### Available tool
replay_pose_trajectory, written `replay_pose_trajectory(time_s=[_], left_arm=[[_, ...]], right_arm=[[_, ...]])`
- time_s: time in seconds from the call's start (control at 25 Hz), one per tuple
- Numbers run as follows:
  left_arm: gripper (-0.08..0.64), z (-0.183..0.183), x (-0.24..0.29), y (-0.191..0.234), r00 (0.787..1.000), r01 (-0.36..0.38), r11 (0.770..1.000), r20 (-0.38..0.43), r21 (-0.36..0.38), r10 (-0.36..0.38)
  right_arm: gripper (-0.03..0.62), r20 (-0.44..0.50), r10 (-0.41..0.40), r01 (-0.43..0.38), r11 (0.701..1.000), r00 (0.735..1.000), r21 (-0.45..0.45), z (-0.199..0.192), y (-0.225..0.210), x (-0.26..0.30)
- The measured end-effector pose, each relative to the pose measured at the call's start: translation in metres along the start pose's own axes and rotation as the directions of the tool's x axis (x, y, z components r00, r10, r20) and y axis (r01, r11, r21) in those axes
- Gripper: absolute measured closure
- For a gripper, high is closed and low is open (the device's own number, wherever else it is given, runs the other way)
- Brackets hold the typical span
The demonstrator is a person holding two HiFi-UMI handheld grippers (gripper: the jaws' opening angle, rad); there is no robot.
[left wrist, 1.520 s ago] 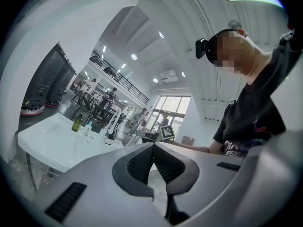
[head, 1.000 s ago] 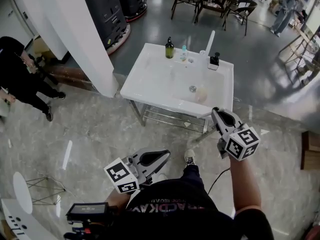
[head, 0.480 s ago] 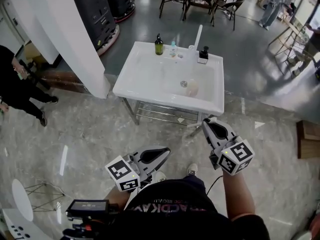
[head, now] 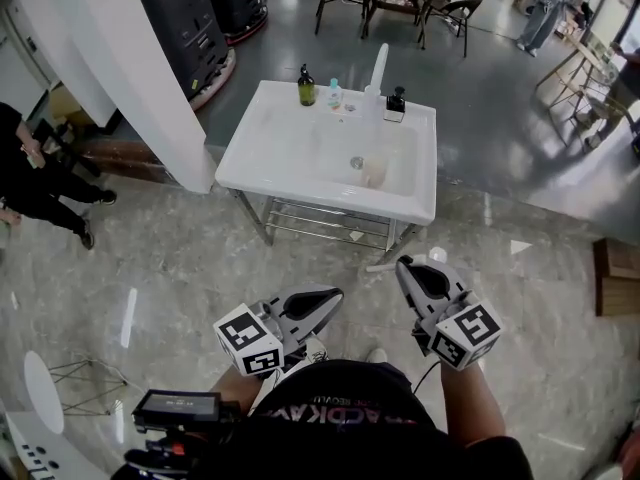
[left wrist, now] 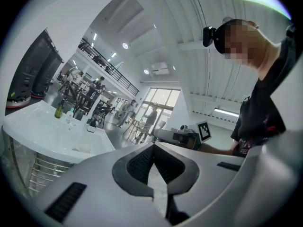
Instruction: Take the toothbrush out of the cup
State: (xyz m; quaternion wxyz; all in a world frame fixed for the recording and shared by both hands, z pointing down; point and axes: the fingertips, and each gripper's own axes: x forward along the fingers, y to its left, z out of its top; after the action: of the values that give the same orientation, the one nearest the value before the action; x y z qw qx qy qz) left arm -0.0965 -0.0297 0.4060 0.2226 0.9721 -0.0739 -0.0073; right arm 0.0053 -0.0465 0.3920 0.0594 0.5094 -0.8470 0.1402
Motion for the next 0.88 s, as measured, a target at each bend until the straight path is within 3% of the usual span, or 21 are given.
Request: replay_pose_trajectory(time_s=[0.88], left_arm=[[0.552,-0.055,0.082,-0.083,0.991,-0.131,0.991,-0.006,-0.014,0.131]], right_arm=[[0.565,-0.014,0.136,-0.135,0.989,0.991,0.064,-0.052,-0.026,-0.113]])
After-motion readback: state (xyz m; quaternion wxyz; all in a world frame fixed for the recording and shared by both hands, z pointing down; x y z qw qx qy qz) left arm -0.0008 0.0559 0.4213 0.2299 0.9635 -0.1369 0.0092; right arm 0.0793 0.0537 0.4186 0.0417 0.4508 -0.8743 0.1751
